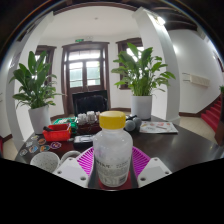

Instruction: Pour water

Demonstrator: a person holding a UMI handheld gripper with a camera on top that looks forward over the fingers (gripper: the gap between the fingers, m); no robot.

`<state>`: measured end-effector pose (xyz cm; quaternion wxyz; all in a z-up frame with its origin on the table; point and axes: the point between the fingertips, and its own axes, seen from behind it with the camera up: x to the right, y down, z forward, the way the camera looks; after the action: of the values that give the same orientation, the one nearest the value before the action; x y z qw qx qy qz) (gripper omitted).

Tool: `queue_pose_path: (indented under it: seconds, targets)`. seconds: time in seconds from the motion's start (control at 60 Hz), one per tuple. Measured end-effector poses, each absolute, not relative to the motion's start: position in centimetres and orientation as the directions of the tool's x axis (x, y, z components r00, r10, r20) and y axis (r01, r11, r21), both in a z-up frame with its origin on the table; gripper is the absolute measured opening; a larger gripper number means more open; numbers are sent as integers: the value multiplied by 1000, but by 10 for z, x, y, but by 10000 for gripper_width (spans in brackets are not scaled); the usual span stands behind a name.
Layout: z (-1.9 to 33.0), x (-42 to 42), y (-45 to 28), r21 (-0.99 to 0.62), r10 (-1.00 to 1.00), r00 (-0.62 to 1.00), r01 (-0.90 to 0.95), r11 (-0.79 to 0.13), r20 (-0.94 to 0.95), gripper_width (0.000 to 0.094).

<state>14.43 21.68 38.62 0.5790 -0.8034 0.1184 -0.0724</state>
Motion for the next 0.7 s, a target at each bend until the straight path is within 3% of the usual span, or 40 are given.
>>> queue_pose_path:
  seconds: [0.183, 0.283, 0.367, 0.533, 0.633, 0.7]
  targets:
    - [381, 142, 212, -948, -263, 964, -44, -316, 43, 609]
    - [373, 134, 205, -935, -248, 967, -41, -353, 51, 850]
    - [381, 127, 197, -943, -244, 970, -69, -327, 14, 846]
    - [394, 94, 138, -929, -197, 980, -50, -367, 25, 836]
    - [420, 64, 91, -917, -143, 989, -34, -397, 26, 846]
    - [458, 53, 59, -925, -133, 990, -5, -380, 49, 844]
